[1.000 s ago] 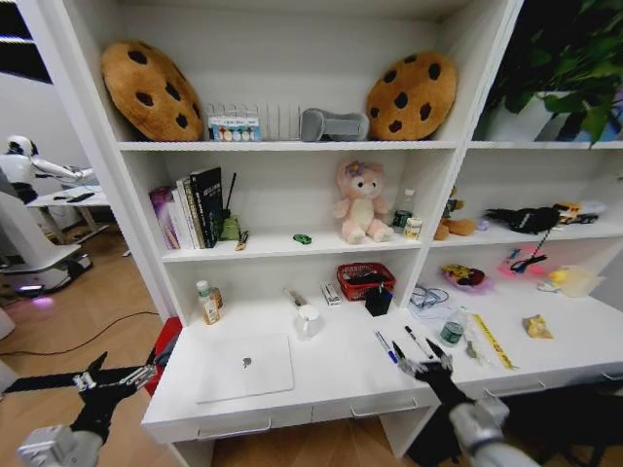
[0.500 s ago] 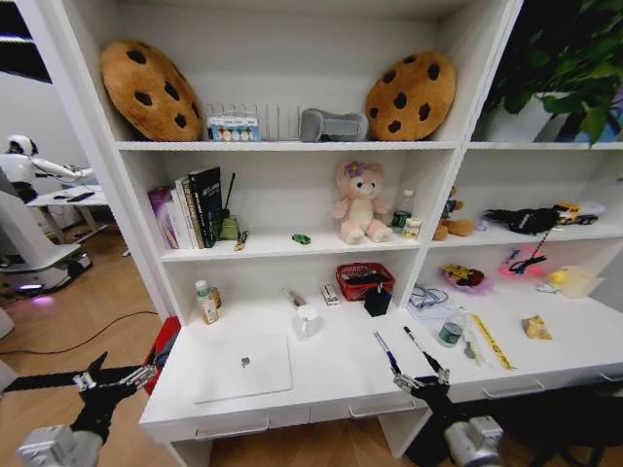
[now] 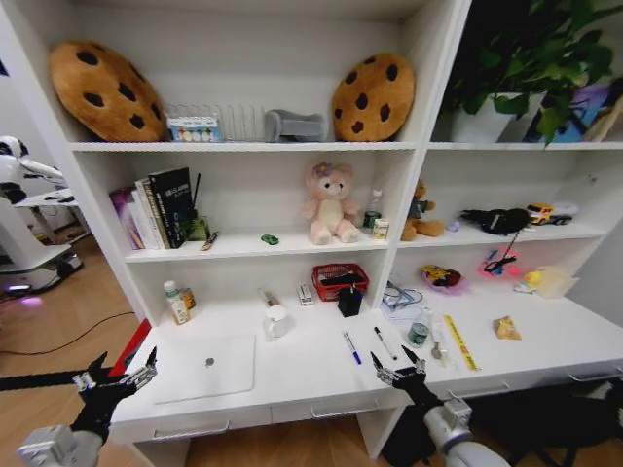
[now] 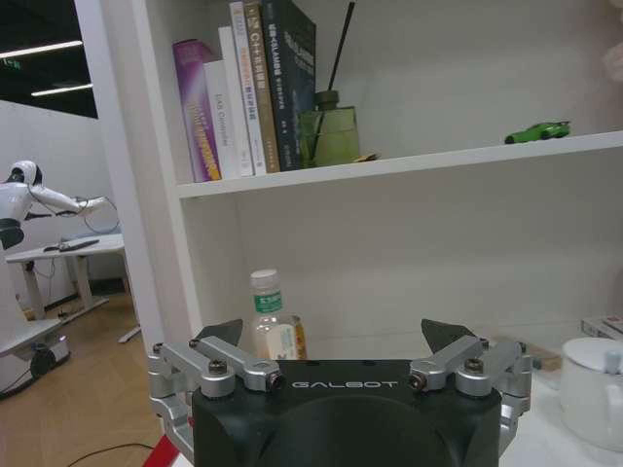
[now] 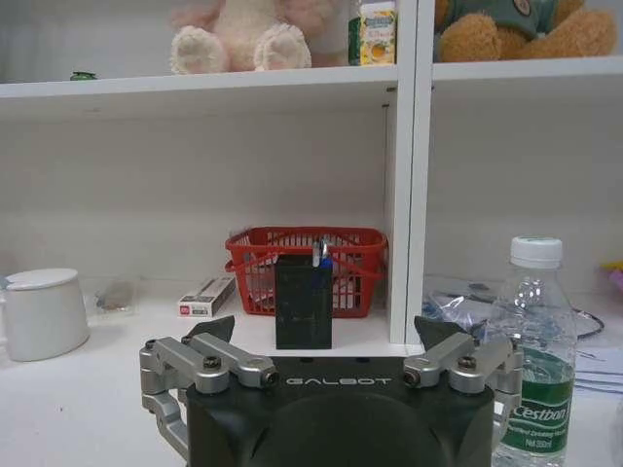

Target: Organize the objects on the table.

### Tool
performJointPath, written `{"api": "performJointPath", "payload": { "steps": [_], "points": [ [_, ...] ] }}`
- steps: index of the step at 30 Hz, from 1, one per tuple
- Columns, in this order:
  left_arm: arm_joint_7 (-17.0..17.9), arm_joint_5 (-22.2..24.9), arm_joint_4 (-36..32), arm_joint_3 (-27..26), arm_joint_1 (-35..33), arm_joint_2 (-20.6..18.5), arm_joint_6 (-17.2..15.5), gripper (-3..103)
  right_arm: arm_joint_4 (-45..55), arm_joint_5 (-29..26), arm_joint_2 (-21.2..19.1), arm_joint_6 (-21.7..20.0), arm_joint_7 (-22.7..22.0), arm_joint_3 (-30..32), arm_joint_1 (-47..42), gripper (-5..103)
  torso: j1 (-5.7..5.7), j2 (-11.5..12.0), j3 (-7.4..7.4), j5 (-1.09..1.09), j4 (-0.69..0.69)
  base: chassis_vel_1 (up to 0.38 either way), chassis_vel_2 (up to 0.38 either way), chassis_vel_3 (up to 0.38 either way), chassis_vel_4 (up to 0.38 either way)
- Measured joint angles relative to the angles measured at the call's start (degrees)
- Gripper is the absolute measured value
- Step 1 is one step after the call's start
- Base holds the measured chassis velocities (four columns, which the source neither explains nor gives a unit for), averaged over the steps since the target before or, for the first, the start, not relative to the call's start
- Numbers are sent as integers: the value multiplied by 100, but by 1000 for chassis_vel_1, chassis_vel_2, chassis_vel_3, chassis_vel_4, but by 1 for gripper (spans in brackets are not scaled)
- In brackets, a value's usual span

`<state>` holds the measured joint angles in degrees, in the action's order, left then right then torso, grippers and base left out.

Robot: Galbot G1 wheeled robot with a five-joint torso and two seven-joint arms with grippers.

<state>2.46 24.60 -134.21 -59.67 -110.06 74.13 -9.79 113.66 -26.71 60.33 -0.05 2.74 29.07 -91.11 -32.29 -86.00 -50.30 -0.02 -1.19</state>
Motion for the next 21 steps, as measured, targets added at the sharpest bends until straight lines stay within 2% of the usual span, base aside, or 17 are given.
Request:
{"api": "performJointPath", "payload": {
  "steps": [1,4,7,8,9,12,16,18,20,21],
  "points": [
    [0,0,0,0,0,0,0,100,0,0,0,0,0,0,0,100,0,0,0,0,0,-297,-249,245,277],
    [-1,0,0,1,0,0,0,100,-266,-388,-235,-552,-255,-378,573,100,-1,1,-1,6,-5,-82,-179,132,136],
    [-1,0,0,1,0,0,0,100,-389,-522,-347,-687,-274,-541,795,100,1,0,0,0,-7,2,-73,88,27],
    [-1,0,-1,1,1,0,0,100,-498,-608,-444,-744,-263,-763,1027,100,-3,2,-2,2,-7,-12,30,5,-55],
    [-1,0,-1,1,1,0,0,100,-498,-608,-444,-744,-263,-763,1027,100,-3,2,-2,2,-7,-12,30,5,-55],
    [1,0,1,-1,1,-1,0,100,-629,-724,-530,-814,-191,-1299,1489,100,-3,2,-1,-2,-1,24,76,-26,-50],
    [2,0,1,-1,1,-1,0,100,-651,-747,-529,-828,-188,-1408,1579,100,-3,2,-2,-1,2,34,83,-34,-49],
    [2,0,2,-1,1,-1,0,100,-678,-765,-524,-841,-191,-1519,1662,100,-3,2,-2,1,3,0,0,0,0],
    [2,0,2,-2,0,-1,0,100,-861,-776,-396,-884,-354,-2030,2073,102,-2,1,-1,1,-2,0,0,0,0],
    [2,0,2,-2,0,-1,0,100,-861,-776,-396,-884,-354,-2030,2073,102,-2,1,-1,1,-2,0,0,0,0]
  ]
}}
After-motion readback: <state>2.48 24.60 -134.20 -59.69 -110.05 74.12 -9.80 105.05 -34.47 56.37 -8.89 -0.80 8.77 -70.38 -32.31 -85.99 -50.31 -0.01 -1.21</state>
